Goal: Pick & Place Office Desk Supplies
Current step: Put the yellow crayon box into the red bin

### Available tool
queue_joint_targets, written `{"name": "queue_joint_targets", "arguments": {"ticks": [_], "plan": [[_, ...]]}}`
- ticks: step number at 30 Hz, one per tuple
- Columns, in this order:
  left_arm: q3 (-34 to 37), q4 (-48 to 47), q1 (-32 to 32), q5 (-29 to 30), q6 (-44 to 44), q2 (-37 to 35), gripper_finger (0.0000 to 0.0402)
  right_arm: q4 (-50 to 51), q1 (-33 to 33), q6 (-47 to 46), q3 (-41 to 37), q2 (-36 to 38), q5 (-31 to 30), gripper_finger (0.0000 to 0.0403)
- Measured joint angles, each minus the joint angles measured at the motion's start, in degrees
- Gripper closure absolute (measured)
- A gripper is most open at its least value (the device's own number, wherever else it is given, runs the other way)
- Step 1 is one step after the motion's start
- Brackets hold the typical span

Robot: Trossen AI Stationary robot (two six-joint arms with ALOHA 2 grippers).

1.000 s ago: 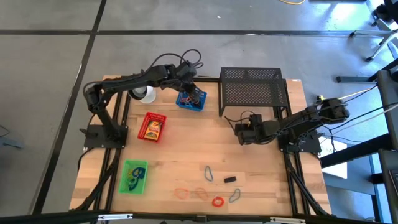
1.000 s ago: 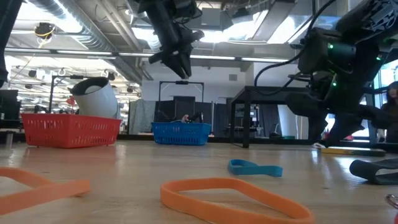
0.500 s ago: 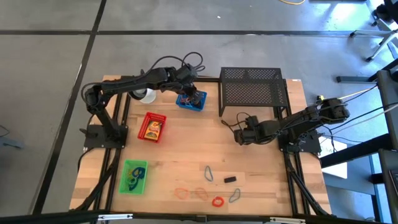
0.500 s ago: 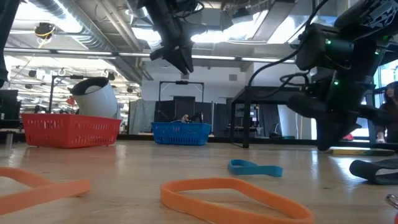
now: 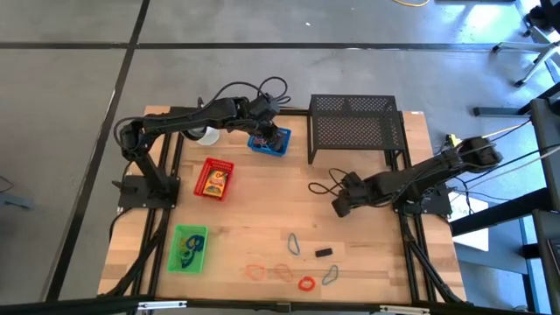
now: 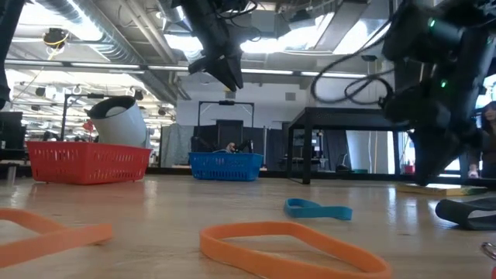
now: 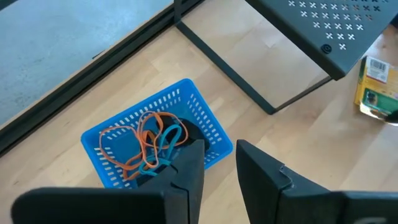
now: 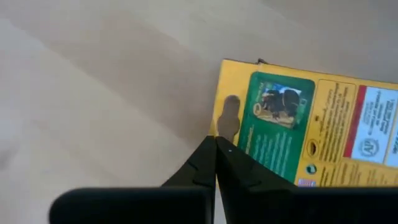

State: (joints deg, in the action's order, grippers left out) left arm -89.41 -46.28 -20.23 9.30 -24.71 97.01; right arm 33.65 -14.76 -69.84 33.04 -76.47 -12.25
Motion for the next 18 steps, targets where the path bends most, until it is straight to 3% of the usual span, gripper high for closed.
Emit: {"name": "queue_joint_targets", "arguments": {"ticks": [5,10,18], "plan": [[0.0,-0.17,0.27,0.04,0.0,0.0,0.0316,-0.14,-2.91,-4.09,0.0,6.08,-0.45,0.0385],[0.0,-0.26,0.27,0.04,0.6,0.0,0.0316,-2.54,-6.25,-3.0,0.0,6.3,-2.02,0.0368],[0.0,-0.48,0.33,-0.32,3.98,0.0,0.0316,-3.22,-7.79,-3.41,0.0,3.17,-5.58,0.0293]]}}
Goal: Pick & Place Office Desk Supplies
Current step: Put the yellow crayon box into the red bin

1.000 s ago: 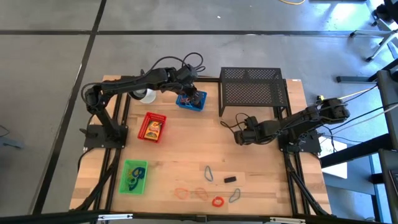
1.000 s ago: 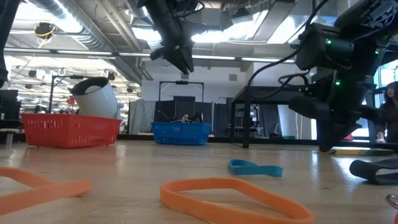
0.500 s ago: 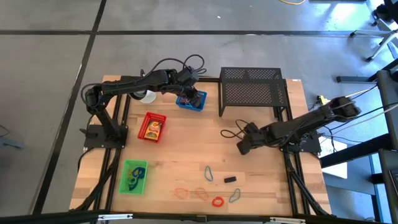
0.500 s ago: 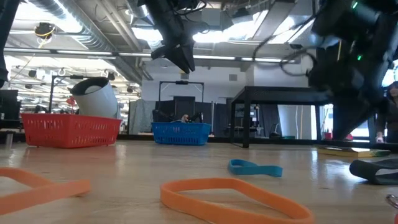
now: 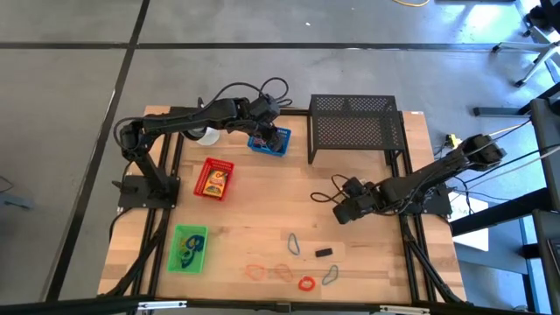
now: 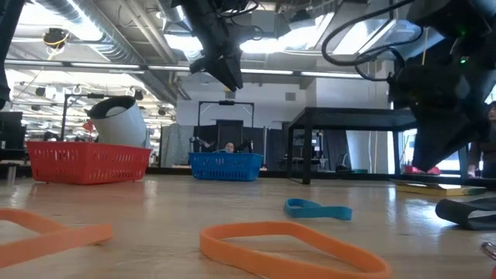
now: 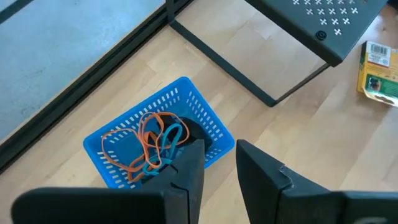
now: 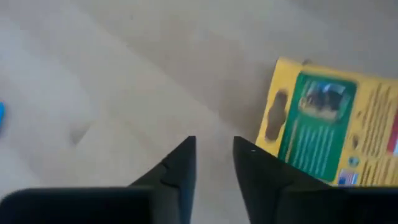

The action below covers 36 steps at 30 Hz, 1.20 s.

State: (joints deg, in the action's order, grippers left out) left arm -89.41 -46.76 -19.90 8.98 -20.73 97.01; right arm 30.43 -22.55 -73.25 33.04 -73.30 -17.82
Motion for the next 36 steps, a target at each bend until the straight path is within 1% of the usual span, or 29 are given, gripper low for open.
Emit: {"name": "queue_joint_targets", "arguments": {"ticks": [3,6,10,16,18,21,24,27,30,33,36], "plan": [[0.0,-0.02,0.0,-0.01,0.5,0.0,0.0316,-0.57,0.02,1.3,0.0,-2.09,-4.76,0.0262],[0.0,-0.02,0.0,-0.03,0.52,0.0,0.0316,-1.13,0.02,5.61,0.0,-4.46,-8.42,0.0245],[0.0,-0.17,0.0,-0.05,0.52,0.0,0.0316,-0.89,0.02,11.51,0.0,-7.55,-9.84,0.0241],[0.0,-0.2,0.0,-0.06,0.52,0.0,0.0316,-0.85,0.02,15.4,0.01,-11.98,-11.18,0.0244],[0.0,-0.2,0.0,-0.07,0.52,0.0,0.0316,-0.67,-0.02,15.65,0.19,-12.64,-11.33,0.0253],[0.0,-0.24,0.0,-0.07,0.53,0.0,0.0316,0.09,-0.09,15.63,0.62,-12.78,-10.63,0.0277],[0.0,-0.29,0.0,-0.07,0.58,0.0,0.0316,6.75,-0.17,15.71,2.89,-13.04,-9.55,0.0312],[0.0,-0.33,0.0,-0.07,1.36,0.0,0.0316,12.36,-0.17,15.93,6.57,-13.0,-10.33,0.035],[0.0,-0.33,0.0,-0.07,1.59,0.0,0.0316,17.04,-0.17,16.75,8.49,-13.0,-10.2,0.0388],[0.0,-0.38,0.0,-0.07,1.85,0.0,0.0316,16.76,-0.17,16.4,9.09,-12.97,-7.96,0.0396],[0.0,-0.79,0.0,-0.07,2.51,0.0,0.0316,16.85,-0.17,12.1,9.05,-12.98,-5.16,0.0395]]}}
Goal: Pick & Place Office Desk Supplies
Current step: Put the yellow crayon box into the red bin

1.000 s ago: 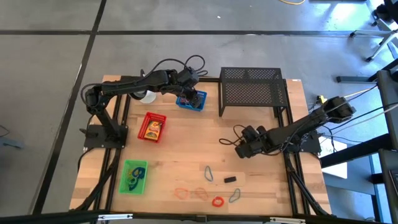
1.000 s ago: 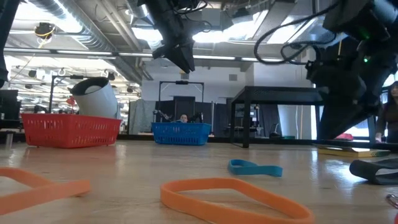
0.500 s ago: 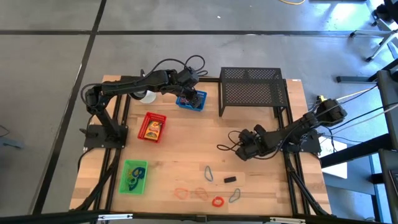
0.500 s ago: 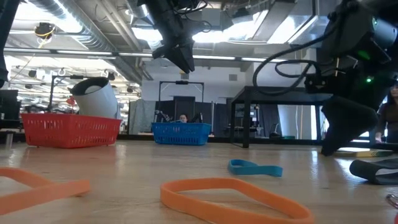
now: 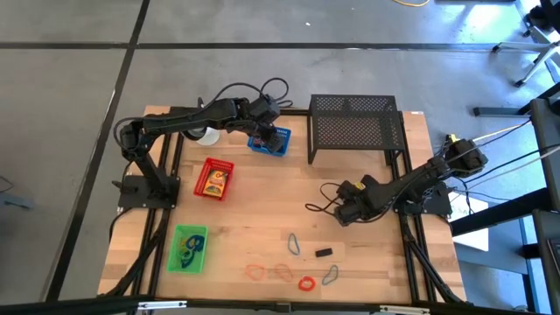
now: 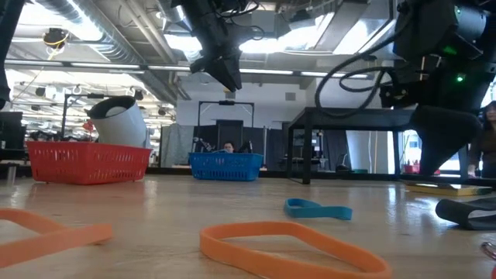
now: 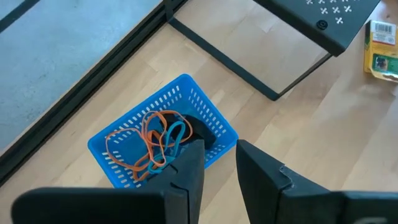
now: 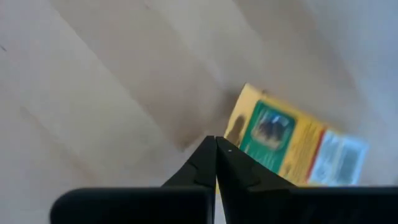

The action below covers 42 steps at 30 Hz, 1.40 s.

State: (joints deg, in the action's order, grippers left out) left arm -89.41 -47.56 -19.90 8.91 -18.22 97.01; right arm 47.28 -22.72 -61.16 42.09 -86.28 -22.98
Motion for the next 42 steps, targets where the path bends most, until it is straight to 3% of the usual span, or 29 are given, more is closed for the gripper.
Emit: {"name": "queue_joint_targets", "arguments": {"ticks": [5,9,12,15,18,20,28,32,37,42], "plan": [[0.0,-1.29,-0.02,0.0,0.02,0.0,0.0316,-0.11,0.0,-8.66,1.77,0.0,7.54,0.0395],[0.0,-1.68,-0.09,0.02,1.1,0.0,0.0316,-0.26,0.01,-15.63,3.61,0.02,4.94,0.0395],[0.0,-1.7,-0.09,0.0,2.08,0.0,0.0316,-1.58,0.44,-12.99,3.8,0.02,1.74,0.0394],[0.0,-1.71,-0.09,0.02,2.13,0.0,0.0316,-5.15,0.92,-4.56,3.8,0.02,1.65,0.0394],[0.0,-1.74,-0.09,0.0,2.51,0.0,0.0316,-7.74,2.17,4.69,3.8,0.02,8.24,0.0394],[0.0,-1.77,-0.08,0.0,2.51,0.0,0.0316,-6.79,2.93,4.18,3.8,0.02,11.58,0.0394],[0.0,-1.74,-0.18,0.37,2.54,0.0,0.0316,2.91,5.78,-5.78,3.8,-0.81,11.45,0.0391],[0.0,-1.64,-0.74,0.46,2.53,0.0,0.0316,5.31,6.67,-5.74,3.82,-0.81,11.47,0.0363],[0.0,-1.59,-1.27,0.44,2.51,0.04,0.0316,5.17,6.82,-5.78,4.02,-0.81,11.8,0.0299],[0.0,-1.59,-1.27,0.44,2.51,0.04,0.0316,5.08,6.83,-5.13,4.09,-0.81,7.62,0.0243]]}}
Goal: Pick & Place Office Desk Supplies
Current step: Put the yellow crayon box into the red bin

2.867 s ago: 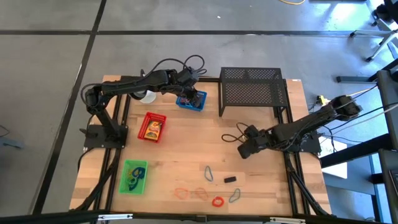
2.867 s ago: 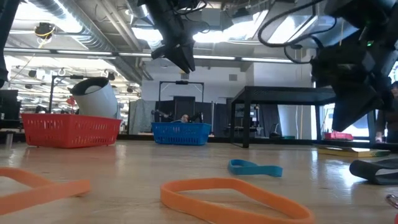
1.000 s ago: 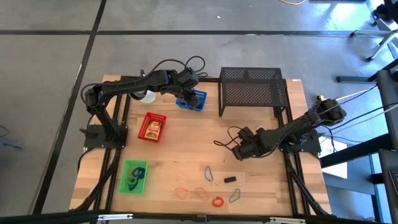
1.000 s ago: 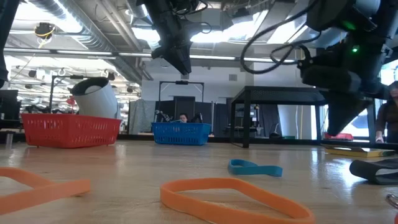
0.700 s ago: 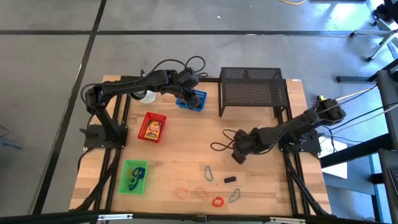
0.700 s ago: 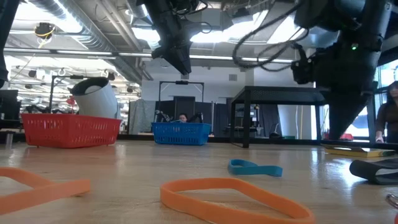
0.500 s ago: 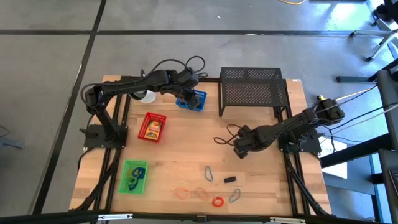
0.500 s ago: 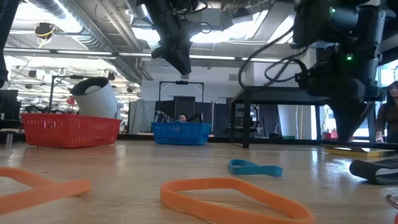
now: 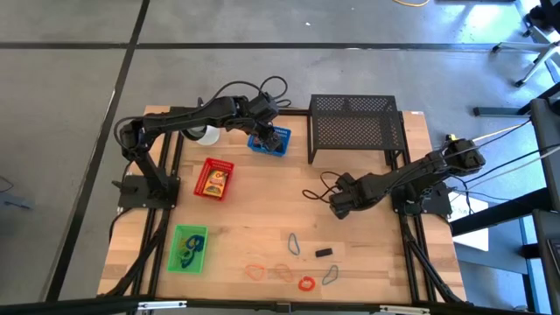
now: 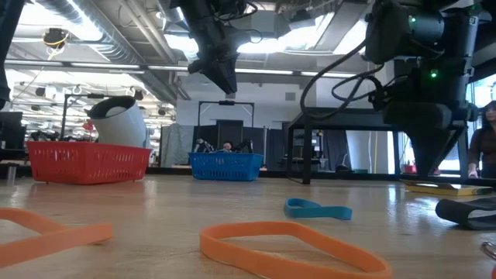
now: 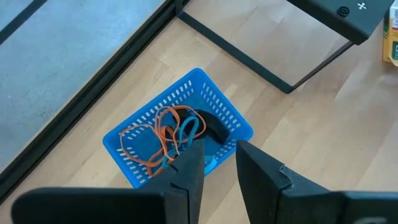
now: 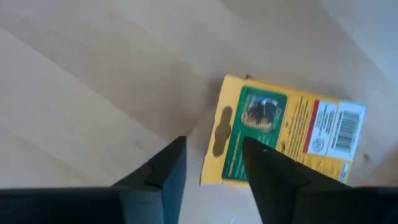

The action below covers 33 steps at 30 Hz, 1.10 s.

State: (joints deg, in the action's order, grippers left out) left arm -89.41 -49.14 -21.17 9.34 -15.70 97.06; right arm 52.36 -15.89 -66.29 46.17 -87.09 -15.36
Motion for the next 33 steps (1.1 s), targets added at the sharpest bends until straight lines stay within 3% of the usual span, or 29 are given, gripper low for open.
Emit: {"name": "queue_joint_targets", "arguments": {"ticks": [5,14,22,26,33], "plan": [[0.0,0.04,0.0,0.0,0.0,0.0,0.0316,-0.05,0.01,1.57,0.02,-1.02,-1.62,0.0225],[0.0,0.04,0.0,0.0,0.02,0.0,0.0316,2.78,-0.05,2.45,0.21,-8.4,-2.4,0.0233],[0.0,0.04,0.0,0.0,0.9,0.0,0.0316,4.39,-0.33,3.5,1.79,-9.83,-2.36,0.024],[0.0,0.05,0.0,0.0,0.9,0.0,0.0316,4.27,-0.29,5.25,3.06,-9.97,-2.67,0.0267],[0.0,0.06,0.0,0.0,1.05,0.0,0.0316,4.66,-0.27,5.41,3.02,-9.97,-2.84,0.035]]}}
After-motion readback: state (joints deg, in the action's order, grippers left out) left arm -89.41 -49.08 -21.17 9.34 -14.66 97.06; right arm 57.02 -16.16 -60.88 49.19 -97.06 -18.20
